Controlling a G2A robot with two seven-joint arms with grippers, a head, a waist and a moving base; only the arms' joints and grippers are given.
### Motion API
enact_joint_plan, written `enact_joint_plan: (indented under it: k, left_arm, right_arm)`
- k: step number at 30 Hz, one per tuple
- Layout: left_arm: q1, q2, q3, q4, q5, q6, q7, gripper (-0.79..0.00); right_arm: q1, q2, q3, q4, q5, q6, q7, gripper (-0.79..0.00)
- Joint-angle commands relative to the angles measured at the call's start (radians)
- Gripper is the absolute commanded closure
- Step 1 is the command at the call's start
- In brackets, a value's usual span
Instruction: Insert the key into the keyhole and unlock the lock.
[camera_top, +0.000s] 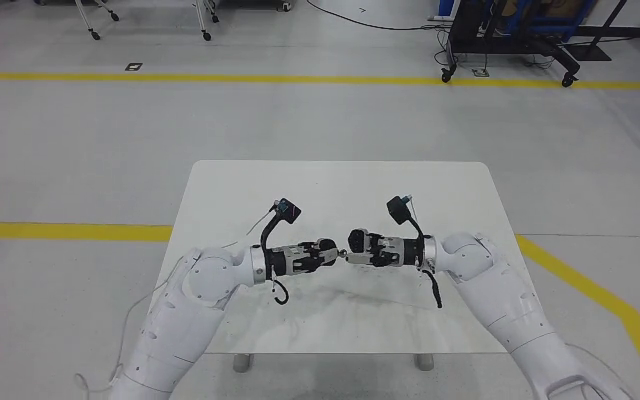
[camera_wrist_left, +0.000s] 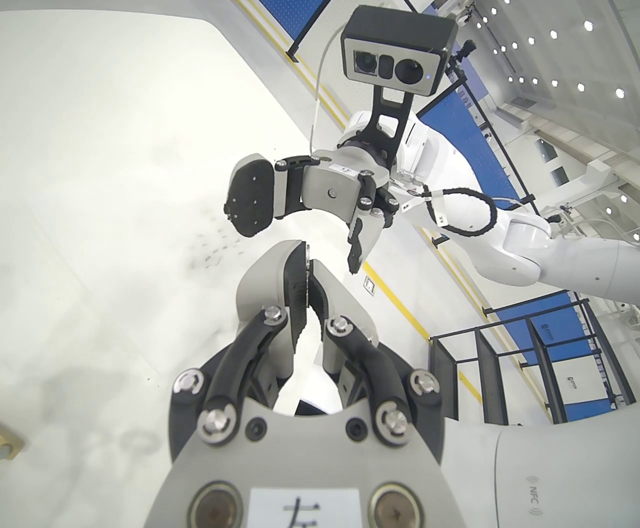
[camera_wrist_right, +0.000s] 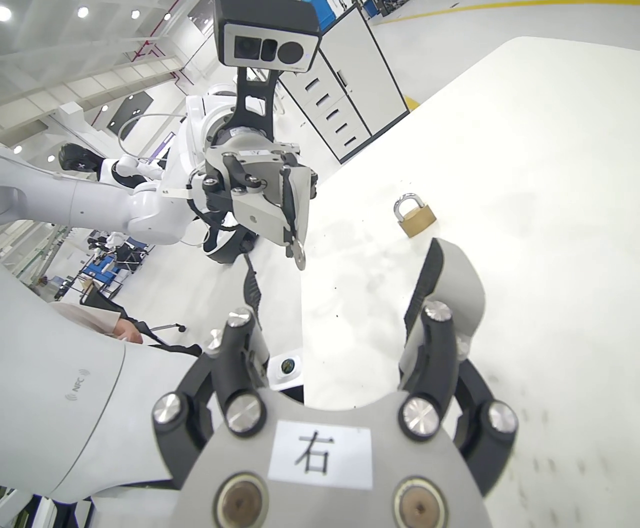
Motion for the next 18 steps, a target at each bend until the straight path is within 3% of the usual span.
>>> enact_joint_plan:
  k: [1,4,18]
  left_arm:
    - [-0.002,0.001,0.004,0.001,-0.003,-0.001,0.000,0.000]
    - [-0.004,0.003,0.011,0.001,0.000,-0.002,-0.002,0.000]
    - [-0.011,0.013,0.021,0.004,-0.014,-0.007,0.010,0.000]
  right_arm:
    - [0.004,0.003,-0.017,-0.003,0.024,-0.003,-0.003,-0.477]
    - [0.012,0.010,-0.047,-0.007,0.069,-0.006,-0.006,-0.493]
    - [0.047,0.050,-0.118,0.021,0.121,-0.024,-0.024,-0.252]
